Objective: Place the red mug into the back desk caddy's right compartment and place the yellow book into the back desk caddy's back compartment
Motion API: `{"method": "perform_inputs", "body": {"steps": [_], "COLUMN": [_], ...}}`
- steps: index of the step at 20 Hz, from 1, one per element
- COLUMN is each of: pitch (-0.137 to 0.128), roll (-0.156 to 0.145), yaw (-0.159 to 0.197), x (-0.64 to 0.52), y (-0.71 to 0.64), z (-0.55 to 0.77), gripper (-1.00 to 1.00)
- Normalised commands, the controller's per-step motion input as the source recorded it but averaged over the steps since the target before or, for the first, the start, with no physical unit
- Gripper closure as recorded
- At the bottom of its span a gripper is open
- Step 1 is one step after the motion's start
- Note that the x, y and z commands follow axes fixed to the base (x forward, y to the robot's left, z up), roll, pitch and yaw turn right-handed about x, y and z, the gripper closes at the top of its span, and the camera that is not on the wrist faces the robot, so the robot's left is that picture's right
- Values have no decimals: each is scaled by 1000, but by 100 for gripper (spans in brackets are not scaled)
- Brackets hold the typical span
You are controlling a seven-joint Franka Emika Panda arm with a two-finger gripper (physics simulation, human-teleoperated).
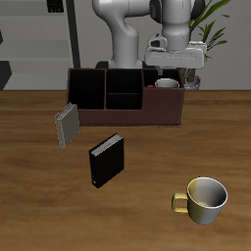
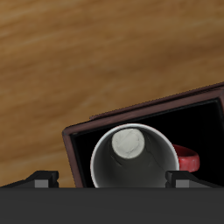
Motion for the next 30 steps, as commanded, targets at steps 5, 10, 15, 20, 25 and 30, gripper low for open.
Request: {"method": "perform_inputs", "body": {"steps": [5,10,15,20,25,30], "pitch": [-37,-37,-4,5,-5,10], "roll": [-11,-60,-54,-40,-23,-21], "yaw": [19,63,81,70,53,-5], "x": [20,134,292,271,326,361], "y": [-102,-271,-401,-330,-332,-193], "z": [230,262,238,123,99,79], "gripper": [-100,-100,-100,-100,-100,-100]}}
